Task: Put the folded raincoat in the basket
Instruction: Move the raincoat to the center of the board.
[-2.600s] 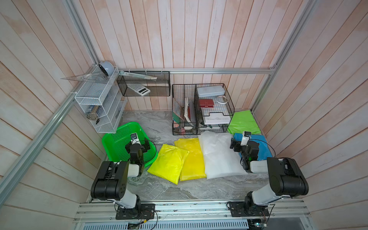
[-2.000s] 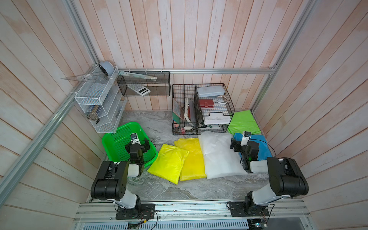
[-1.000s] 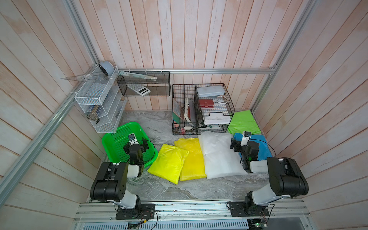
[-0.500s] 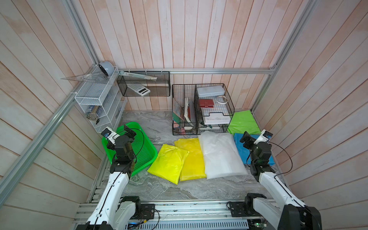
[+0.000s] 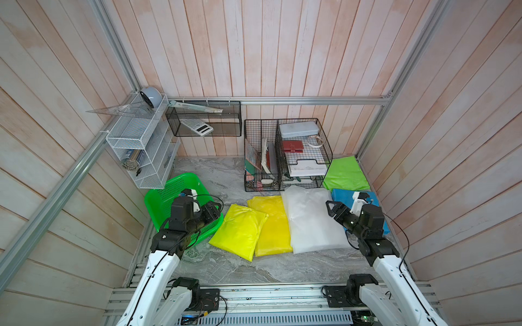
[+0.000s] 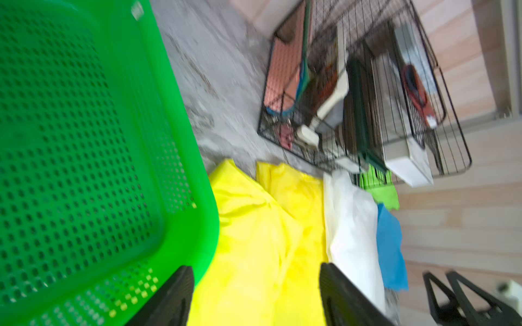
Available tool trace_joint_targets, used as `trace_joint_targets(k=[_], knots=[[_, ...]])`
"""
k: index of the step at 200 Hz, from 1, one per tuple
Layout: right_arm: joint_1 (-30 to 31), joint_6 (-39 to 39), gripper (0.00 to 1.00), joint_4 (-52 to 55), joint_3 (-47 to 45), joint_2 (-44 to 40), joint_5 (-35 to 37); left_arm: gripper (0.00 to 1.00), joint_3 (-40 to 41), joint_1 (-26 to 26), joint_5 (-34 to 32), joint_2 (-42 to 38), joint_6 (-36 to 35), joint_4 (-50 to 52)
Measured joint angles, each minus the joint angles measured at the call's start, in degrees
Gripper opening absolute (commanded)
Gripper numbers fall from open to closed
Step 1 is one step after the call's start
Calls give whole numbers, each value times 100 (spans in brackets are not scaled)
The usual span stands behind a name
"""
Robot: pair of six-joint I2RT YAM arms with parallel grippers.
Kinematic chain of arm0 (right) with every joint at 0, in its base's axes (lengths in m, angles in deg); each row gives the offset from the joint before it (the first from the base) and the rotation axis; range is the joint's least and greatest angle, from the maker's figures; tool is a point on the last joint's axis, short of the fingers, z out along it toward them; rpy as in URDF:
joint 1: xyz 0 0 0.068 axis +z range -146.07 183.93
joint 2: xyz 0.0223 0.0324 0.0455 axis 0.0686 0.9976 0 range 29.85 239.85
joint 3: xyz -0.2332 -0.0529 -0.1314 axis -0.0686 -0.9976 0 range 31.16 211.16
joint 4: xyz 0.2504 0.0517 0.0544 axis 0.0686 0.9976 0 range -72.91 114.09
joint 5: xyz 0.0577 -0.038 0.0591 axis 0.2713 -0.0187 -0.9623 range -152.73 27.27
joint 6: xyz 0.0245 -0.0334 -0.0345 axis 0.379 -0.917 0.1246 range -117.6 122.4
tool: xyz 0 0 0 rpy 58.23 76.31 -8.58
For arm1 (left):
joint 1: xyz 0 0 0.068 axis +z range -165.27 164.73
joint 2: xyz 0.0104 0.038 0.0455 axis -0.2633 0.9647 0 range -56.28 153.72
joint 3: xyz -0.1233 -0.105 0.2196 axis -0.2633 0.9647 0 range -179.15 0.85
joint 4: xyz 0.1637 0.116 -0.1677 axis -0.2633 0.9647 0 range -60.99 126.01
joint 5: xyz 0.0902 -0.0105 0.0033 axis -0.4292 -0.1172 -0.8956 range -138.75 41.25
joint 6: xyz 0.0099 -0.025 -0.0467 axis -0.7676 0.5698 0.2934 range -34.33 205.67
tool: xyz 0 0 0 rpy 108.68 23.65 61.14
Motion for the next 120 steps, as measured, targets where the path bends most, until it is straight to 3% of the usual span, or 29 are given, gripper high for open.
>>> trace_joint_targets(k=[16,32,47,74,120], knots=[[1093,177,59,282,149,219,17,56,0,-450,11,79,33,192],[2175,341,59,407,358,538,164,54,9,-710,-2,341,26,262],[2828,479,59,382,579,975,267,51,70,-861,-13,634,13,229],[3499,557,59,306,1054,1963,404,38,308,-1040,-46,1128,31,107],[3805,767,60,-160,1405,3235,428,36,367,-1110,-70,1725,116,-90]])
